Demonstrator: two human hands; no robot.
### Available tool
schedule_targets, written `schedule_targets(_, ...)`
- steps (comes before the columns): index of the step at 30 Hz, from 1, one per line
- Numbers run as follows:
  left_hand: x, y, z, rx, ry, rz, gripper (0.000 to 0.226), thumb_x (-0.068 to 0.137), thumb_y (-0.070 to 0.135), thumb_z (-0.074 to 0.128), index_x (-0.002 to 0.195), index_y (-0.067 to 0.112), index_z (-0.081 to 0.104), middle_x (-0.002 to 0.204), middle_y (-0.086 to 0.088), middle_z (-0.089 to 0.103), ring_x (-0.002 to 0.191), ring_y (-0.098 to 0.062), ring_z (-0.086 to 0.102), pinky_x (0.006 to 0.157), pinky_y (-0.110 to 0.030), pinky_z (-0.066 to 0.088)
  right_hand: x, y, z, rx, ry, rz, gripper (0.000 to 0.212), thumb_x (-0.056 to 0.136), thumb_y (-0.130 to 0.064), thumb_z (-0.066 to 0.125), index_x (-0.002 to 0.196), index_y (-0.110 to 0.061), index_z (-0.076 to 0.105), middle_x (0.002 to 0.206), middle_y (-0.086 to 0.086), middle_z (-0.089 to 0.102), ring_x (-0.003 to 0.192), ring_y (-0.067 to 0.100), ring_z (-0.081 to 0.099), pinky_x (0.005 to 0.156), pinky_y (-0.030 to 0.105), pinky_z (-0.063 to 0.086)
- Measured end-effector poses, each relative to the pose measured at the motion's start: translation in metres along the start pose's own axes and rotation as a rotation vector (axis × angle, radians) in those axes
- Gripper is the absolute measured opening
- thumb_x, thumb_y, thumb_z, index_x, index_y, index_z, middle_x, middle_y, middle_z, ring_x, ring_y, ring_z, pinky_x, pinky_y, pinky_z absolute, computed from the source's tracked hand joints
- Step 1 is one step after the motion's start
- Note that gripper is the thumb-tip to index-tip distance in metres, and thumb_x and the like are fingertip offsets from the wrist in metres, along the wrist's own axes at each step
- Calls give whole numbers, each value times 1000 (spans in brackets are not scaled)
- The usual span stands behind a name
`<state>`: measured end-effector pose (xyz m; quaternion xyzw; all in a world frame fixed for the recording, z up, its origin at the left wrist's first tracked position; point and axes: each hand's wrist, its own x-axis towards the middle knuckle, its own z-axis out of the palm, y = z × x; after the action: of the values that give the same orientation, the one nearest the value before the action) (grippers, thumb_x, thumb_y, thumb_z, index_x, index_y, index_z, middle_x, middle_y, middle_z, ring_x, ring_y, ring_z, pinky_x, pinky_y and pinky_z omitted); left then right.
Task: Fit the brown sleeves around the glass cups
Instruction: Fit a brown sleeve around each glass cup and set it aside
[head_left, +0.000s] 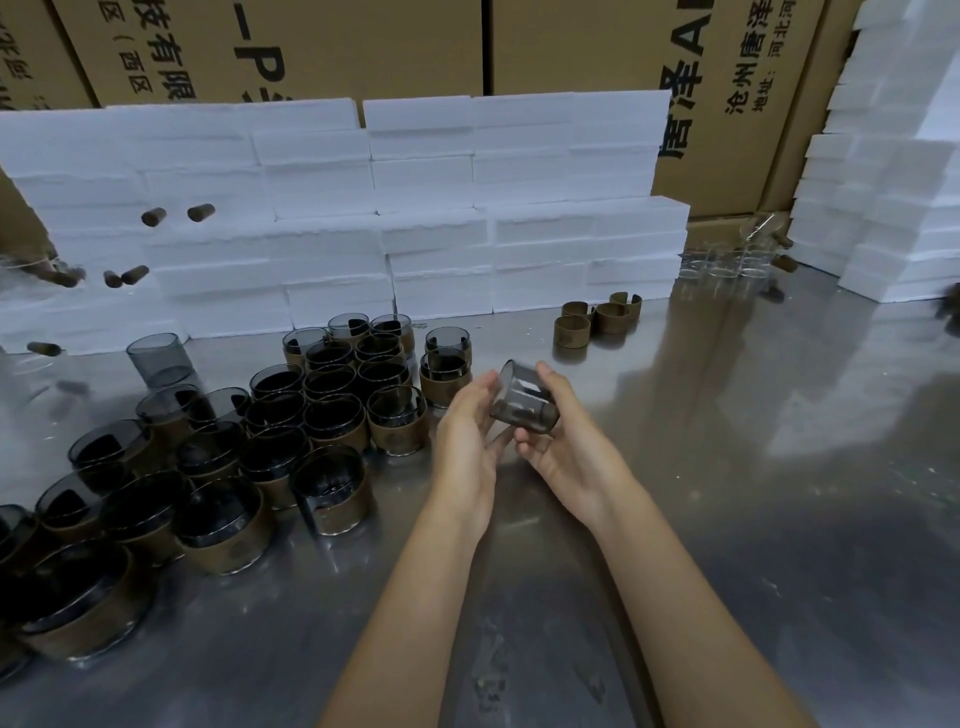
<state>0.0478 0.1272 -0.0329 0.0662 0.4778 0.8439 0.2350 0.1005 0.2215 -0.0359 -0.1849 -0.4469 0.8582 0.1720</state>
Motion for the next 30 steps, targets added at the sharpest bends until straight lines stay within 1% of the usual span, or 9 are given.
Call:
schedule_targets(3,-3,-5,4,105,-66,66,28,103,29,58,122,11,69,118,1,75,117,-17,66,89,-32,55,1,2,0,-88,121,-111,52,87,-46,76,120,-9,61,79,5,70,57,13,58,59,26,49)
schedule_targets(7,0,-11,5,81,-40,71,31,106,19,54,136,12,59,129,-14,68,112,-26,65,89,-39,52,3,6,0,-191,200,-210,56,84,-57,75,115,-13,64,84,7,70,59,13,60,57,25,52)
schedule_targets(11,3,-9,2,-2,-92,35,30,111,22,42,138,19,55,111,-4,77,98,-22,73,80,-33,59,7,12,-1,-433,236,-350,42,85,-53,77,108,-21,61,81,1,65,68,11,60,60,25,50)
schedule_targets(15,0,-8,3,-8,-132,-63,48,99,37,62,138,10,56,122,-19,70,115,-35,69,85,-36,59,9,16,-3,-666,352,-533,35,92,-47,72,89,-17,55,68,3,53,62,11,51,65,31,44)
schedule_targets(19,10,-13,-2,-78,-114,-45,40,90,16,74,128,17,61,109,-14,68,95,-24,69,80,-37,62,21,12,-11,-671,386,-566,32,105,-28,56,81,-7,56,59,0,59,58,19,57,63,32,46)
schedule_targets(21,16,-13,-4,-145,-92,-55,45,90,12,74,133,14,59,122,-16,67,101,-24,71,88,-40,61,37,9,-15,-653,458,-500,30,108,-22,48,88,-4,59,67,11,61,60,30,59,66,41,52)
schedule_targets(24,25,-12,-11,-276,-79,-106,52,94,15,70,142,8,53,122,-13,59,110,-24,69,97,-44,58,71,-4,-26,-867,529,-373,24,105,-15,44,123,-6,59,102,24,70,92,40,68,89,51,55)
schedule_targets(27,30,-9,-18,-362,-102,-193,53,95,18,70,144,5,53,121,-15,58,131,-31,60,100,-46,57,104,-23,-30,-1142,505,-315,45,100,-11,46,144,-17,48,132,21,56,116,41,60,99,40,48)
schedule_targets(30,34,-9,-19,-384,-121,-220,57,92,18,72,145,7,54,119,-15,59,132,-31,60,100,-47,57,132,-35,-35,-1430,512,-259,55,100,-22,48,154,-28,37,142,18,44,123,41,56,100,40,43)
